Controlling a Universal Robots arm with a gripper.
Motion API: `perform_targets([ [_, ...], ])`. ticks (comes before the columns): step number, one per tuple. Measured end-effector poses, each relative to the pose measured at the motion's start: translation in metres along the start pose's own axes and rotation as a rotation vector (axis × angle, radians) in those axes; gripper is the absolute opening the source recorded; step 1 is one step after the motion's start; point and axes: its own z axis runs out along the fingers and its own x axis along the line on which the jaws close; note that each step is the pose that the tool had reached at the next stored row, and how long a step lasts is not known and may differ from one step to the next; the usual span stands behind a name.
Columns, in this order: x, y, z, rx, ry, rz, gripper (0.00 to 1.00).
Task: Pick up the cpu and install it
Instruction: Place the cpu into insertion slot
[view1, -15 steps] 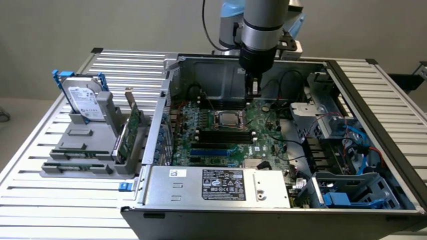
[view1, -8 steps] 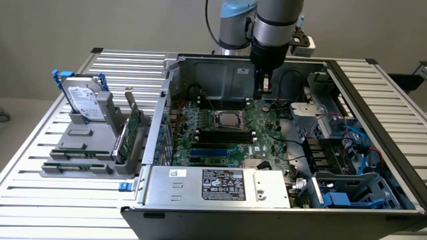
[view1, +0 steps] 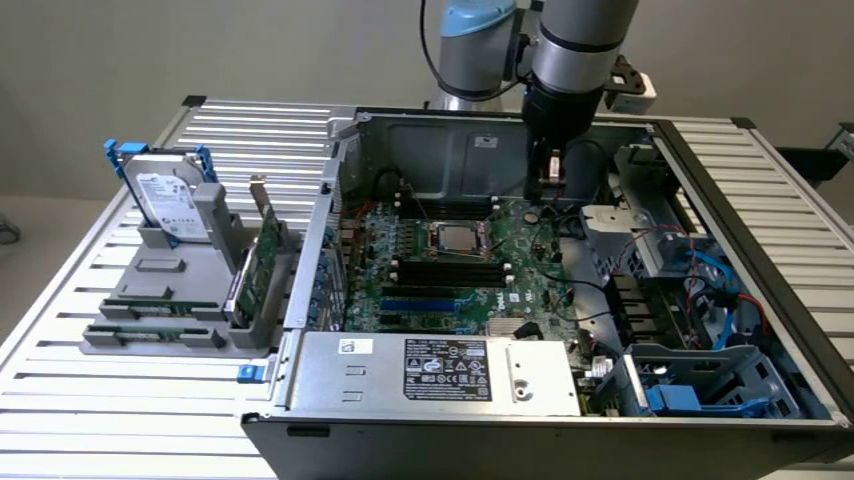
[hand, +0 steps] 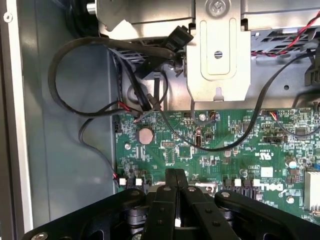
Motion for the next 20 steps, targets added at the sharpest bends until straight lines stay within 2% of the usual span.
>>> perform_targets([
  [4, -0.001, 0.0010, 0.0072, 0.0000, -0.0018, -0.001, 0.11],
  [8, -0.002, 0.0014, 0.0136, -0.0003, -0.0075, -0.001, 0.11],
  [11, -0.002, 0.0015, 0.0168, -0.0010, -0.0161, -0.003, 0.11],
  [15, -0.003, 0.0013, 0.0203, -0.0016, -0.0341, -0.007, 0.11],
  [17, -0.003, 0.0010, 0.0214, -0.0007, -0.0406, -0.007, 0.11],
  [18, -0.002, 0.0009, 0.0214, 0.0064, -0.0415, -0.006, 0.11],
  [20, -0.003, 0.0006, 0.0214, 0.0358, -0.0430, -0.003, 0.11],
])
